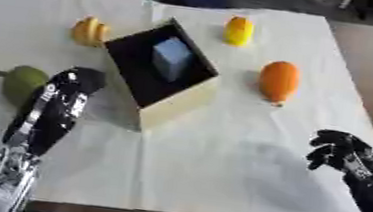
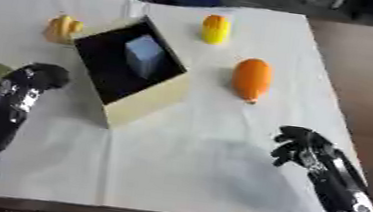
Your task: Pick up objects on the table and place them in the box.
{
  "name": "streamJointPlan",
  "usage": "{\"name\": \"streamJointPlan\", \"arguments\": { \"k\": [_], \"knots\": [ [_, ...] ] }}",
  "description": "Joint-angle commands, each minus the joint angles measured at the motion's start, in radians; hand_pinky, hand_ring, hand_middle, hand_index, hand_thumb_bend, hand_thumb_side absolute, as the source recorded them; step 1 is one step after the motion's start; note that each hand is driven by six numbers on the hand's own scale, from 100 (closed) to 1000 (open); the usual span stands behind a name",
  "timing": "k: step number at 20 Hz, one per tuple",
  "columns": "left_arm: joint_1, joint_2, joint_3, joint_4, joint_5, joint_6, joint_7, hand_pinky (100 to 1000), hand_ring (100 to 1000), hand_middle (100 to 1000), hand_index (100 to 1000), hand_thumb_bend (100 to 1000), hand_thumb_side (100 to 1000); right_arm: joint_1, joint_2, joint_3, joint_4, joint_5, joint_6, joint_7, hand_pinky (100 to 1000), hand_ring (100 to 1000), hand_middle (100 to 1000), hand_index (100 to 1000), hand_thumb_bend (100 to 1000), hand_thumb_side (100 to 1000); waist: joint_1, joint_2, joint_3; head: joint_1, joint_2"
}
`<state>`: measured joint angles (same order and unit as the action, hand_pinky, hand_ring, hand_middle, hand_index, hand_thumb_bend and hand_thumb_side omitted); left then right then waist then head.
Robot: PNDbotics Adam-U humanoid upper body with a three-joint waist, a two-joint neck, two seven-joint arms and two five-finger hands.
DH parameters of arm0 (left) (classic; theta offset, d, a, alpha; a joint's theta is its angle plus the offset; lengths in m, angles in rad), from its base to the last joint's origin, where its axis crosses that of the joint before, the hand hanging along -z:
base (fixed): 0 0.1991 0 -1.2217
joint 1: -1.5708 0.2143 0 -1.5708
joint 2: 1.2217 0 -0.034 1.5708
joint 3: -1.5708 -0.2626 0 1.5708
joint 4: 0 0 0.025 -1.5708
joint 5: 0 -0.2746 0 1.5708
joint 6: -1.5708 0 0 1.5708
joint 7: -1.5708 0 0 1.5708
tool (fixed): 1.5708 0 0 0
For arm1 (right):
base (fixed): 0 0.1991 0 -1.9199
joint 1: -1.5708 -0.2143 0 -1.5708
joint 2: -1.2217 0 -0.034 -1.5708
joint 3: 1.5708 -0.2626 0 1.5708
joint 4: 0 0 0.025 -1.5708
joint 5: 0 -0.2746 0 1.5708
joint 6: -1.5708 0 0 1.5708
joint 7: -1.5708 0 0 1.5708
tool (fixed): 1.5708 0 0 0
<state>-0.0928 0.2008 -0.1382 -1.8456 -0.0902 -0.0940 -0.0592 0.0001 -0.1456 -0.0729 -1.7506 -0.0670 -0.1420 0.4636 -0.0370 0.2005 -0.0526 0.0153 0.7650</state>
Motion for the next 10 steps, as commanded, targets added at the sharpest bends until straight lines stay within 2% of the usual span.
{"name": "streamJointPlan", "arguments": {
  "k": [1, 10],
  "knots": [
    [-0.006, 0.004, 0.0, -0.012, -0.005, 0.009, 0.005, 830, 750, 708, 706, 100, 714, -0.004, -0.013, -0.001, -0.01, 0.006, 0.0, 0.006, 506, 579, 630, 764, 100, 723, -0.007, -0.009, 0.001, 0.003, -0.002],
    [-0.006, 0.004, -0.001, -0.014, -0.002, 0.01, 0.01, 829, 751, 708, 707, 100, 711, -0.003, -0.013, -0.002, -0.01, 0.005, 0.001, 0.004, 506, 580, 631, 766, 100, 721, -0.007, -0.01, 0.0, 0.008, -0.004]
  ]
}}
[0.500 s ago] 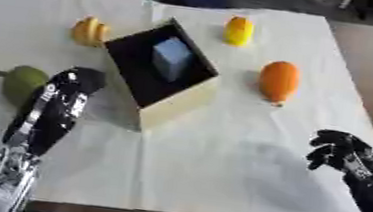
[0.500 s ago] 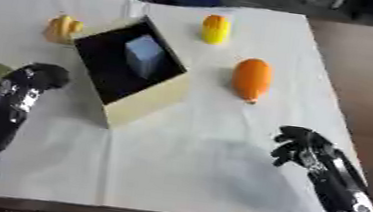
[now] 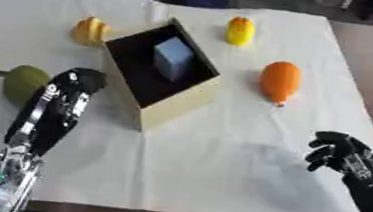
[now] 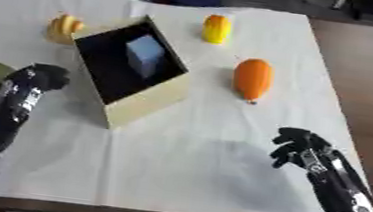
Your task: Pick up objects on the table and place them in the box.
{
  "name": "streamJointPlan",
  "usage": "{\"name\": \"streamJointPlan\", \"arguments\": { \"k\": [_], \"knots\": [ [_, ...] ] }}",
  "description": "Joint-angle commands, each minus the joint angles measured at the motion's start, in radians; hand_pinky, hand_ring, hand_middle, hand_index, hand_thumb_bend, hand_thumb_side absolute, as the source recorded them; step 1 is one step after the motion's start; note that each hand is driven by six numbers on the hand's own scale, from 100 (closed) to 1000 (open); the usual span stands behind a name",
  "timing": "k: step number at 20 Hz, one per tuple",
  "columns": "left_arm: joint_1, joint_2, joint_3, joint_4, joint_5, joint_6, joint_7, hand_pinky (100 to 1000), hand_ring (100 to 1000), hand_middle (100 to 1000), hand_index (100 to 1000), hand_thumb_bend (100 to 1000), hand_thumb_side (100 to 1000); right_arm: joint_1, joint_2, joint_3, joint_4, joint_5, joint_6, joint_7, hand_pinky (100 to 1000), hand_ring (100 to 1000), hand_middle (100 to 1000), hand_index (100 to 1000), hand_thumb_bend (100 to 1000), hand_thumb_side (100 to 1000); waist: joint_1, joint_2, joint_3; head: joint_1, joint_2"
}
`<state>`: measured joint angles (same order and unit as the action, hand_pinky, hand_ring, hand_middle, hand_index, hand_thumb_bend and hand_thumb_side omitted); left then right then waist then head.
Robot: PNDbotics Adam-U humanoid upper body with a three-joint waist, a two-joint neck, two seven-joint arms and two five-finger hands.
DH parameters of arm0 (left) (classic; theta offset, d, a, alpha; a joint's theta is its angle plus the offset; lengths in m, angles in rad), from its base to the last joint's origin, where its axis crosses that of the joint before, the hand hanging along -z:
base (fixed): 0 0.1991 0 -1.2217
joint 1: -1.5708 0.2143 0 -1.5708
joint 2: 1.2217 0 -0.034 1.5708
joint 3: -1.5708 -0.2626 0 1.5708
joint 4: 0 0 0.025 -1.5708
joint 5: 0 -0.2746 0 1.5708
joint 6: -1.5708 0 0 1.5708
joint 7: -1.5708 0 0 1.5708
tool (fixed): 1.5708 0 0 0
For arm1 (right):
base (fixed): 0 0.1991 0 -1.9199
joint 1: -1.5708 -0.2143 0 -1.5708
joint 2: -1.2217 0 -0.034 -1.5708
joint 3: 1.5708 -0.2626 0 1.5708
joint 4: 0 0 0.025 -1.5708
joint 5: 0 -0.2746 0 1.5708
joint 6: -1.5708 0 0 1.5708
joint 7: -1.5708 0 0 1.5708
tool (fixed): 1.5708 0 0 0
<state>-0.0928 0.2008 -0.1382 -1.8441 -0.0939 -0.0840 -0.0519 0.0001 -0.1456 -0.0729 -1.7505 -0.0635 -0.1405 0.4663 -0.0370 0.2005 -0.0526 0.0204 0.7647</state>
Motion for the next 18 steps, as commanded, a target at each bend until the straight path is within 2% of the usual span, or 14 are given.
{"name": "streamJointPlan", "arguments": {
  "k": [1, 7, 10, 12, 14, 16, 17, 18],
  "knots": [
    [-0.007, 0.004, -0.001, -0.016, 0.002, 0.0, 0.003, 829, 751, 709, 707, 100, 709, -0.003, -0.013, -0.002, -0.01, 0.001, 0.0, 0.002, 506, 580, 631, 766, 100, 720, -0.007, -0.011, 0.0, 0.004, -0.003],
    [-0.008, 0.006, 0.003, -0.02, 0.003, -0.001, 0.006, 829, 752, 711, 709, 100, 690, -0.004, -0.013, -0.003, -0.011, 0.001, -0.002, 0.001, 506, 581, 632, 766, 100, 718, -0.006, -0.011, 0.0, 0.008, -0.005],
    [-0.01, 0.031, 0.018, -0.043, -0.005, -0.007, 0.012, 830, 759, 721, 720, 100, 603, -0.004, -0.013, -0.006, -0.012, 0.003, -0.003, -0.002, 507, 581, 632, 767, 100, 713, -0.003, -0.012, -0.001, 0.007, -0.006],
    [-0.013, 0.077, 0.042, -0.084, -0.014, -0.012, 0.021, 828, 766, 731, 727, 100, 522, -0.004, -0.015, -0.008, -0.012, 0.004, -0.003, -0.003, 507, 582, 633, 767, 100, 714, 0.0, -0.014, 0.0, 0.007, -0.007],
    [-0.014, 0.145, 0.078, -0.133, -0.036, -0.012, 0.035, 827, 772, 738, 739, 100, 512, -0.005, -0.018, -0.009, -0.012, 0.006, -0.004, -0.003, 507, 582, 633, 768, 100, 709, 0.004, -0.016, -0.001, 0.008, -0.012],
    [-0.014, 0.184, 0.1, -0.15, -0.053, -0.016, 0.044, 827, 772, 738, 739, 100, 512, -0.005, -0.019, -0.009, -0.013, 0.006, -0.005, -0.003, 507, 582, 633, 768, 100, 709, 0.006, -0.017, -0.002, 0.01, -0.015],
    [-0.014, 0.196, 0.105, -0.153, -0.059, -0.017, 0.046, 828, 780, 752, 776, 100, 472, -0.006, -0.019, -0.01, -0.013, 0.006, -0.006, -0.003, 507, 582, 633, 768, 100, 704, 0.007, -0.017, -0.002, 0.01, -0.016],
    [-0.005, 0.278, 0.129, -0.155, -0.098, -0.022, 0.043, 830, 783, 757, 791, 100, 425, -0.006, -0.021, -0.012, -0.012, 0.007, -0.006, -0.004, 507, 583, 634, 768, 100, 703, 0.013, -0.02, -0.006, 0.01, -0.02]
  ]
}}
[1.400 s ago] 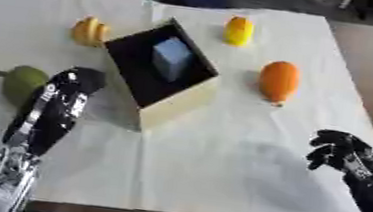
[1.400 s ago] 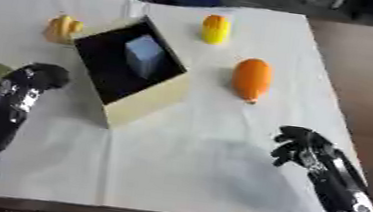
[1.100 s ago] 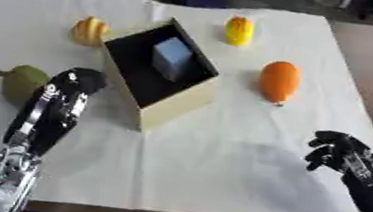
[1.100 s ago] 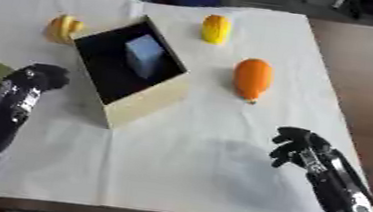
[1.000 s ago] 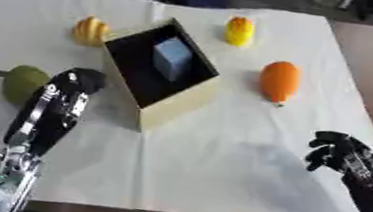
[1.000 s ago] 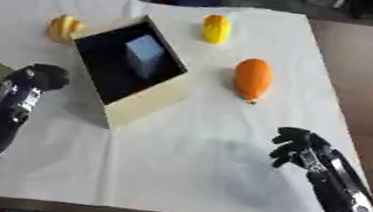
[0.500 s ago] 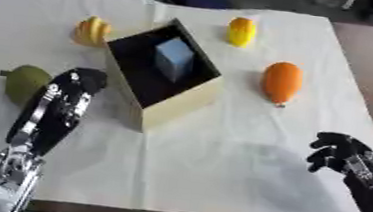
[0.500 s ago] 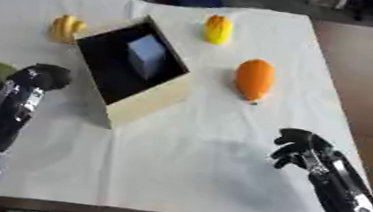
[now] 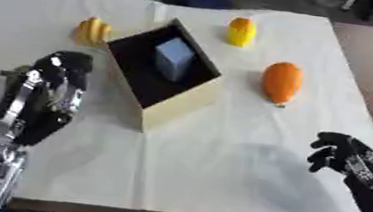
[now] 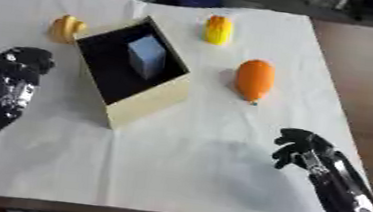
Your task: Pick up objects on the table and place them in the box.
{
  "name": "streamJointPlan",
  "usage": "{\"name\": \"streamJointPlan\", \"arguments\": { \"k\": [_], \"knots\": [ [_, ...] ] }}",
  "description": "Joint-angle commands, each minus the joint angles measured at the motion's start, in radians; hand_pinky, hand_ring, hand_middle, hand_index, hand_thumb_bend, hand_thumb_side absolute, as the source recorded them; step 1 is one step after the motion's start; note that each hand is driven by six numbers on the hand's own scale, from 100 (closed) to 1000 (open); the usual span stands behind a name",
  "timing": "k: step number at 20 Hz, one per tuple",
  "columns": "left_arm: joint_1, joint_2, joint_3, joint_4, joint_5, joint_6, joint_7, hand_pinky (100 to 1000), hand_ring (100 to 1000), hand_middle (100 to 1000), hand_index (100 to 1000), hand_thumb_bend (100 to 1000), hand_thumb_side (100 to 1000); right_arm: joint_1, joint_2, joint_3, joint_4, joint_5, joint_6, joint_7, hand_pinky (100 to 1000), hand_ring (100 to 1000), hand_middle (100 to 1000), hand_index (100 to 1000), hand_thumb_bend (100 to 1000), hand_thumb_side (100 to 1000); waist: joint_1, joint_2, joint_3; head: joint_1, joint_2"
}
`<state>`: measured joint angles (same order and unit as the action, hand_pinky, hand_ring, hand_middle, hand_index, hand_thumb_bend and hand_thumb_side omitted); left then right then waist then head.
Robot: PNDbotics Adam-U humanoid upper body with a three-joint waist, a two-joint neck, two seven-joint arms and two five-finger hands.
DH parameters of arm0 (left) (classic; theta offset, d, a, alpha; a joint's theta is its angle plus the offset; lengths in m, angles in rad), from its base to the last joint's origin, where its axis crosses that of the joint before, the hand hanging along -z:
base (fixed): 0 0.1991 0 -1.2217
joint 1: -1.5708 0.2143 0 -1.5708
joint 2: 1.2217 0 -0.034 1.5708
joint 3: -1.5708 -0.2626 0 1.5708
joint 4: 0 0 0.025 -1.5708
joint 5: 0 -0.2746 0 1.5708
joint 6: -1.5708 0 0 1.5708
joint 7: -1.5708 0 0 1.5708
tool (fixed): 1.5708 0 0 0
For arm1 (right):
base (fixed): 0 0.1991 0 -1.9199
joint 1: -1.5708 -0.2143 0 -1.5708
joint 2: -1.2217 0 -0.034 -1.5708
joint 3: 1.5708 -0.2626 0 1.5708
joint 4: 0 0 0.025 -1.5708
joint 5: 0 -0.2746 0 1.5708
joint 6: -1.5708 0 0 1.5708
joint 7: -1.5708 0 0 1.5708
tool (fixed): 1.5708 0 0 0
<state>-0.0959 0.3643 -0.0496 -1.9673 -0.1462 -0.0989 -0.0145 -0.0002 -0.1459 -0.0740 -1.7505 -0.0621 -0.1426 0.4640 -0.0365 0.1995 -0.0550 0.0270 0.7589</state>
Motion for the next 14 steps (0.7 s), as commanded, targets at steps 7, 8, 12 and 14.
{"name": "streamJointPlan", "arguments": {
  "k": [7, 8, 12, 14],
  "knots": [
    [0.083, 0.465, 0.105, -0.033, -0.314, -0.007, -0.146, 837, 799, 792, 882, 100, 246, -0.006, -0.027, -0.014, -0.012, 0.01, -0.008, -0.003, 508, 583, 634, 769, 100, 699, 0.024, -0.027, -0.02, 0.008, -0.027],
    [0.093, 0.498, 0.105, -0.033, -0.34, -0.001, -0.178, 836, 799, 796, 896, 100, 259, -0.006, -0.028, -0.014, -0.012, 0.01, -0.008, -0.002, 508, 583, 634, 769, 100, 700, 0.026, -0.027, -0.021, 0.009, -0.027],
    [0.112, 0.599, 0.093, -0.033, -0.418, 0.039, -0.305, 833, 800, 802, 924, 100, 305, -0.006, -0.03, -0.012, -0.012, 0.011, -0.008, 0.001, 509, 583, 635, 769, 100, 697, 0.03, -0.029, -0.025, 0.012, -0.025],
    [0.109, 0.627, 0.083, -0.031, -0.451, 0.06, -0.357, 830, 798, 803, 930, 100, 329, -0.006, -0.032, -0.012, -0.012, 0.011, -0.009, 0.001, 509, 584, 635, 769, 100, 695, 0.031, -0.031, -0.027, 0.013, -0.025]
  ]
}}
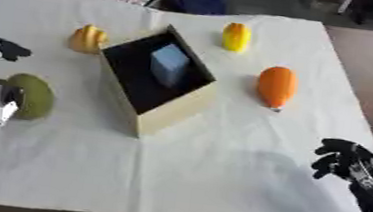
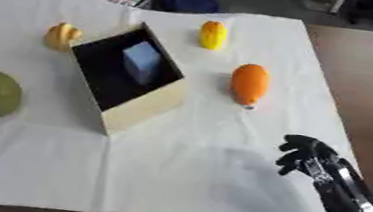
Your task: Pick up objects on the table and place them in the box.
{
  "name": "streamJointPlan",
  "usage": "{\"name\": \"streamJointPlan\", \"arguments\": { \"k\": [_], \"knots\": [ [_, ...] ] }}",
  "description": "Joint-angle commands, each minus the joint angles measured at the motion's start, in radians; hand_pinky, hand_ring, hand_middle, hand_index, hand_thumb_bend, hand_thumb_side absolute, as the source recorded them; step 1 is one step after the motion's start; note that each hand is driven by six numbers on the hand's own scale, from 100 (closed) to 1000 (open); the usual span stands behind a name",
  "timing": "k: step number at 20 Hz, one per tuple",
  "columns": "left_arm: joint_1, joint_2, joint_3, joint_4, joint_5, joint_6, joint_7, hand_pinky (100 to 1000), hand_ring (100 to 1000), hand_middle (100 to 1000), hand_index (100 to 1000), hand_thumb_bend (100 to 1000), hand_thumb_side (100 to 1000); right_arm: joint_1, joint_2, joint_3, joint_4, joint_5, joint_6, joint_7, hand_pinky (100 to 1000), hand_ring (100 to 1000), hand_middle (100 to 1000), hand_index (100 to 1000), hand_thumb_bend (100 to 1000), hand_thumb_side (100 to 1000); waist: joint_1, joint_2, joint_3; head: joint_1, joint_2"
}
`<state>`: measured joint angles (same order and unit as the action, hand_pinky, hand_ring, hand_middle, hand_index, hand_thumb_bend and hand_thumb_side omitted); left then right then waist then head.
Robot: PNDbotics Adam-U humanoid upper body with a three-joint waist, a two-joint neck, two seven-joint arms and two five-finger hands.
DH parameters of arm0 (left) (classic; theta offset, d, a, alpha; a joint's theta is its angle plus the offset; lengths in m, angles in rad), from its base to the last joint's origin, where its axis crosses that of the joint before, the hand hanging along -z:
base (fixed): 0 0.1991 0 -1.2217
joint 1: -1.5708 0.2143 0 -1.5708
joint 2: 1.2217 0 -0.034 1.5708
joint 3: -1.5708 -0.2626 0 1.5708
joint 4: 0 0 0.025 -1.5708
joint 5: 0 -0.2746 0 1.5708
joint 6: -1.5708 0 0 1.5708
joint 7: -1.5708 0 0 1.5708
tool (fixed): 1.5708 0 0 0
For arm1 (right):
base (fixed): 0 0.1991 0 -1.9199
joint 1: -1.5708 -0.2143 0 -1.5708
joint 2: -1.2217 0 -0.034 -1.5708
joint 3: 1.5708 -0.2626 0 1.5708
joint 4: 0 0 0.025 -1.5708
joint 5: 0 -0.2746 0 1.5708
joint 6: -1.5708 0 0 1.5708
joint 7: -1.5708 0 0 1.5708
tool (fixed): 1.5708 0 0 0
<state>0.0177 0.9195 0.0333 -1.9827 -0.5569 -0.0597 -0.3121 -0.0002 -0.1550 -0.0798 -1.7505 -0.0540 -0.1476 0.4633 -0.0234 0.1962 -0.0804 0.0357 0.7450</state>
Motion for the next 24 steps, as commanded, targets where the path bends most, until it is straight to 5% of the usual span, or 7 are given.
{"name": "streamJointPlan", "arguments": {
  "k": [1, 11, 24],
  "knots": [
    [-0.009, 0.082, -0.007, -0.011, -0.058, 0.031, -0.086, 827, 796, 802, 931, 100, 332, -0.005, -0.023, -0.006, -0.011, 0.003, -0.005, 0.002, 509, 584, 635, 769, 100, 695, 0.018, -0.029, -0.003, 0.005, -0.011],
    [-0.098, 0.078, -0.072, 0.127, -0.196, 0.058, -0.168, 811, 770, 790, 934, 126, 363, -0.003, -0.024, -0.005, -0.01, 0.003, -0.007, 0.005, 510, 584, 635, 770, 100, 699, 0.017, -0.029, -0.013, 0.035, -0.018],
    [-0.174, 0.036, -0.136, 0.285, -0.293, 0.038, -0.135, 799, 770, 790, 931, 245, 406, 0.002, -0.021, -0.003, -0.01, 0.002, -0.006, 0.007, 510, 585, 635, 770, 100, 707, 0.013, -0.025, -0.019, 0.07, -0.011]
  ]
}}
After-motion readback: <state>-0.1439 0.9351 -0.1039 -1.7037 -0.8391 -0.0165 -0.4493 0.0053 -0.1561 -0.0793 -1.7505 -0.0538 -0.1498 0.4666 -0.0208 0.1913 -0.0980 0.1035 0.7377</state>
